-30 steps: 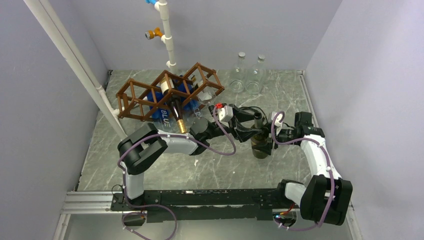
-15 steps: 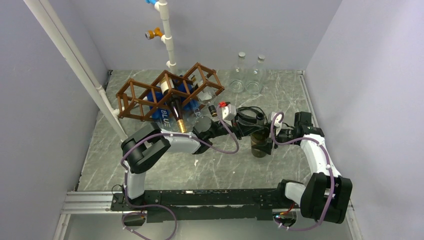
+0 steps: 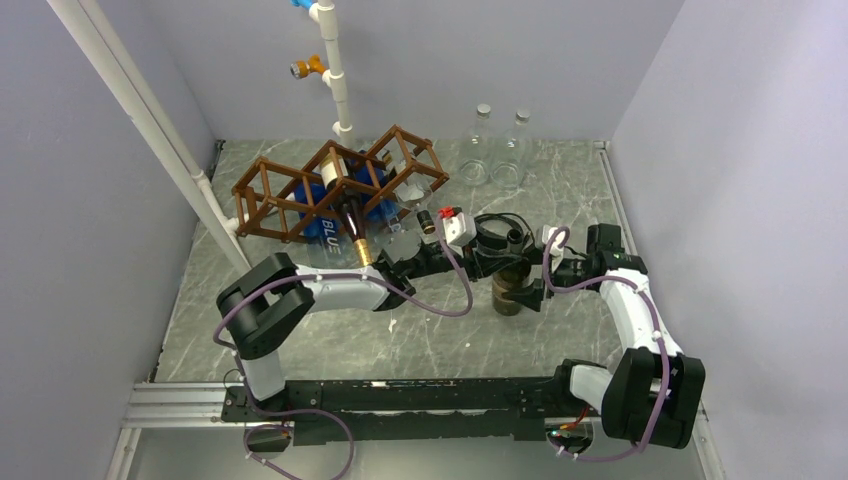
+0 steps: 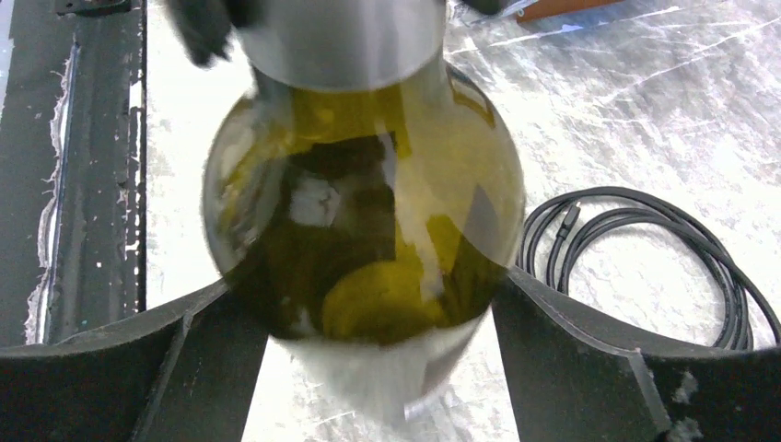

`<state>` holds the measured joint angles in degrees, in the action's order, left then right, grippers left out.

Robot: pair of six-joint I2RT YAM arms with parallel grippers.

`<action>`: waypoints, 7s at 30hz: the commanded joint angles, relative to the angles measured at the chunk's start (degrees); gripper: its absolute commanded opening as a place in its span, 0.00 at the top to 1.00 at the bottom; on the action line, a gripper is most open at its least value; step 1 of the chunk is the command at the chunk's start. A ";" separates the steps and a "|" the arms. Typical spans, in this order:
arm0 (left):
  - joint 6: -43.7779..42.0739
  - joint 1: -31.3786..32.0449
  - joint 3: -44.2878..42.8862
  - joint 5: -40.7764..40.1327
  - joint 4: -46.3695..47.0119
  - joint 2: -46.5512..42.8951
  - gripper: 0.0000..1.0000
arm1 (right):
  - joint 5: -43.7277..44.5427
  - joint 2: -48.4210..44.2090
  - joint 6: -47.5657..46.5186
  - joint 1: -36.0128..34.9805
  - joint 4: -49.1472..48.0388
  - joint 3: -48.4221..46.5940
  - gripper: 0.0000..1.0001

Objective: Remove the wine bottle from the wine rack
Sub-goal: Pick up the wine bottle from the wine rack, then place the wine bottle at the center of the board, then pick up the wine bottle from the center of the board, then place the wine bottle at the center of the board.

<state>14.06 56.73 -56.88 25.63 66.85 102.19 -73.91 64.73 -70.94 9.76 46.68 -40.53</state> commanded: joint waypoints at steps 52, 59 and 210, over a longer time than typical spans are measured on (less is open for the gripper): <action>-12.39 0.51 9.10 -12.36 -40.60 -29.00 0.00 | 9.08 4.08 -0.63 -15.47 24.67 -34.31 0.02; -12.75 0.22 10.69 -15.16 -53.42 -37.91 0.00 | 11.48 8.97 4.39 -21.20 21.34 -38.99 0.02; -10.39 0.14 14.78 -35.21 -74.42 -57.05 0.00 | 64.73 44.82 68.02 -7.42 -35.50 -70.10 0.21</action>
<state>3.64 57.08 -40.36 -9.32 -8.47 46.59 -7.18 111.90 -2.96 2.22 13.23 -107.87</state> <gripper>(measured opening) 0.995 0.756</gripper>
